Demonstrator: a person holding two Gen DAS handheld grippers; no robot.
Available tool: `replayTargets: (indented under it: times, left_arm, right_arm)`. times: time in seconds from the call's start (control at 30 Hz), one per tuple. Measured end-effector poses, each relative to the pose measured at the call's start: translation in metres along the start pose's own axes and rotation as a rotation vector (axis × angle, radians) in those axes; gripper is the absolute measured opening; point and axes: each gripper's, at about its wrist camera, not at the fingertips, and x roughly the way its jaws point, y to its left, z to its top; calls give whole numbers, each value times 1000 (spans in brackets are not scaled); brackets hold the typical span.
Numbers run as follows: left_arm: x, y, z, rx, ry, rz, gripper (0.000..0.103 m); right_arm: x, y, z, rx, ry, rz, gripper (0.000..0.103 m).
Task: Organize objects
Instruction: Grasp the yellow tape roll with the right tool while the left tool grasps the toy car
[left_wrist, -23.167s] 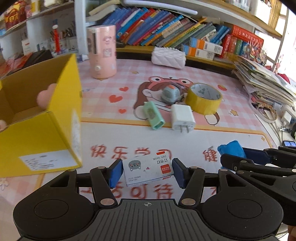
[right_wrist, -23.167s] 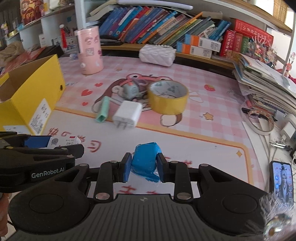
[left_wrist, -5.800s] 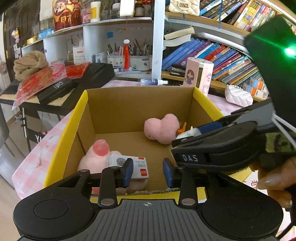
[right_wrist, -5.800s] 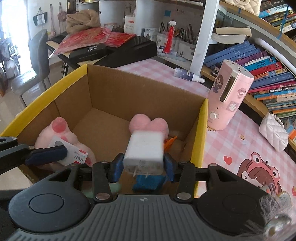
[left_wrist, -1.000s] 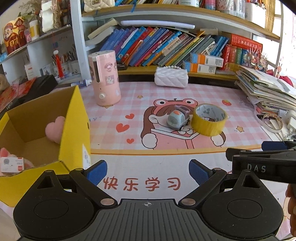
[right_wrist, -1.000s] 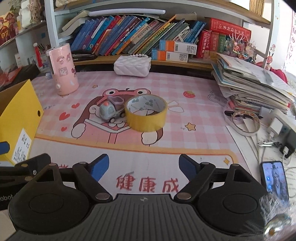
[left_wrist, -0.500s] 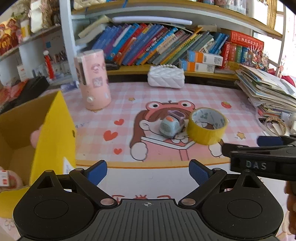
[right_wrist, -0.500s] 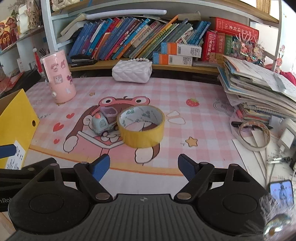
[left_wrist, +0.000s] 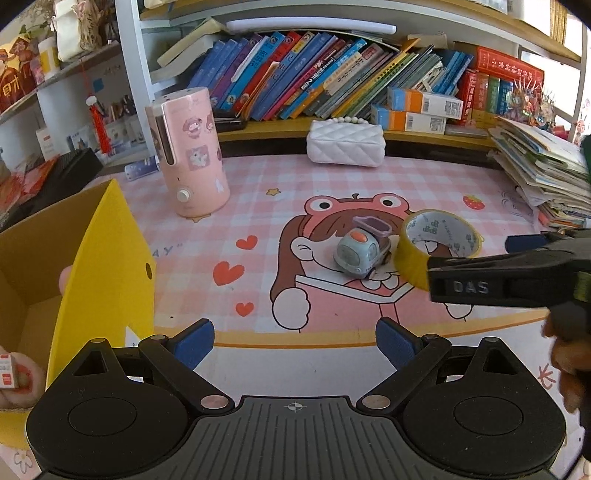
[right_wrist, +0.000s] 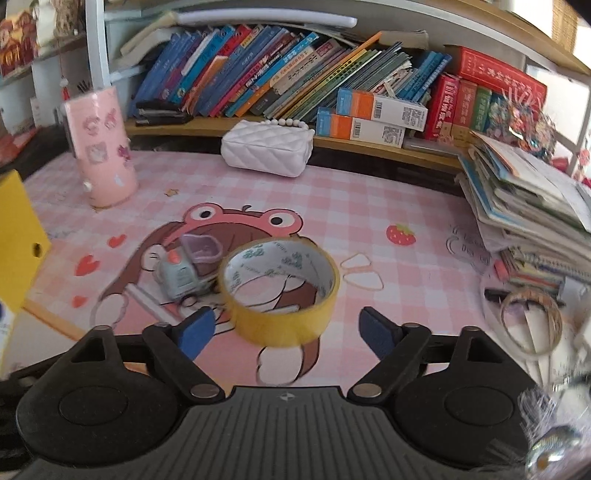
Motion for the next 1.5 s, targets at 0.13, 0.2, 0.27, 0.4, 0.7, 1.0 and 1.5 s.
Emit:
replayTargets:
  times: [0.13,0.2,0.27,0.4,0.7,1.0,1.5]
  left_arm:
    - [5,-2,3,0,12,0,95]
    - [6,-2,4,-5,16,-2,95]
    - [7,-2,5,-7,17,-5,95]
    - [8,-2,9,-13,11,-8,95]
    - [23,-14,16,-16,9,-21,95]
    - [64,-36,37,-23,3,-42,95]
    - [117,-49,46,-34,53,-43,75]
  right_arm:
    - [23,-1,6,-10,31,32,94]
    - [33,-1,9,-23,34,27,94]
    - [39,1,10,-40,32,37,94]
    - [44,2,12,-65,28,59,91]
    - [19,-21,12,11,-9,81,88]
    - [-39,-57,-5,130,-50,37,88]
    - [-73,-74,-26,171,-22,9,88]
